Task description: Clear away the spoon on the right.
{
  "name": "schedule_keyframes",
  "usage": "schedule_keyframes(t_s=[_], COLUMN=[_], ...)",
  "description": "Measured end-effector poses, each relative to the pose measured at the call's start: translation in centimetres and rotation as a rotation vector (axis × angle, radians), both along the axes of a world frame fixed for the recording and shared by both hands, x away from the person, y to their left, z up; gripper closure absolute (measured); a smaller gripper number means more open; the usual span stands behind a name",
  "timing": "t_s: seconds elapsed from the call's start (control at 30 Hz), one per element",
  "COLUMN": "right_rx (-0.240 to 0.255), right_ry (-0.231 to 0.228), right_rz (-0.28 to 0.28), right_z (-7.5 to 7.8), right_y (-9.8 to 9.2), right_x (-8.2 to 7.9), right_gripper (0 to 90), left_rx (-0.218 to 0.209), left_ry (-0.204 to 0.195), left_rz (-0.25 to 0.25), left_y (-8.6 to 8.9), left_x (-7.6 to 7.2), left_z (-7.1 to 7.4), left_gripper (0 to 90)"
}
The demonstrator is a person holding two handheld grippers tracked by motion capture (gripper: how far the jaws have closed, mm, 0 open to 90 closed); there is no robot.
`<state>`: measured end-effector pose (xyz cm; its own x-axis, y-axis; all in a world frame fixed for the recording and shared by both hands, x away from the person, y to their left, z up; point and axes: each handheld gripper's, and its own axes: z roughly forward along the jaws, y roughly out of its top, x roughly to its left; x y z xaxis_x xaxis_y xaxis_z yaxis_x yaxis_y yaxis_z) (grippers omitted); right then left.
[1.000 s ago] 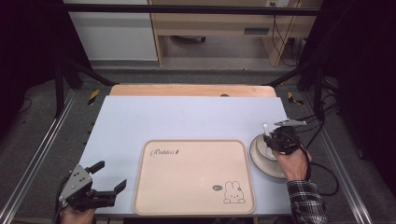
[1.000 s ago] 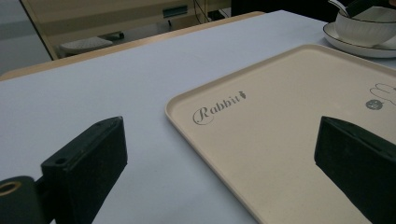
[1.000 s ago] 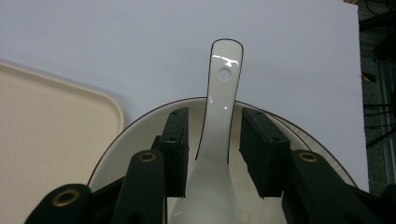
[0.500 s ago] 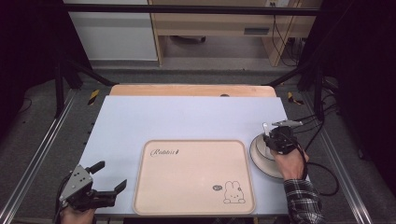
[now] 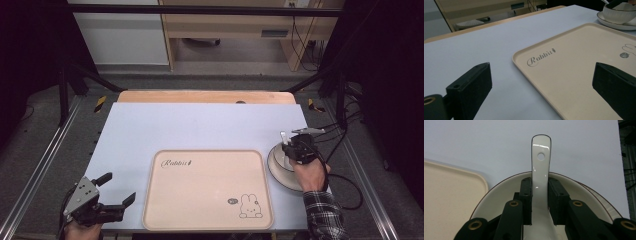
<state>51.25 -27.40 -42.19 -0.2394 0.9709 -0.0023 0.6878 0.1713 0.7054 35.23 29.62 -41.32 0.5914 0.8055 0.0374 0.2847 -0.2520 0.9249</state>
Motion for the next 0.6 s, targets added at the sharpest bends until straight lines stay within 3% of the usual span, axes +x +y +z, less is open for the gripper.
schedule_keyframes(t_s=[0.07,0.6], right_rx=[0.022,0.035], right_ry=[0.001,0.016], right_rz=[0.006,0.040], right_z=[0.4,2.8], right_y=[-0.1,-0.1], right_x=[-0.1,-0.8], right_gripper=[74.9,75.1], left_rx=[0.003,0.003], left_ry=[0.000,-0.002], left_rz=[-0.001,-0.001], left_y=[0.0,-0.1], left_x=[0.0,0.0], left_z=[0.0,0.0], left_gripper=[2.1,2.1])
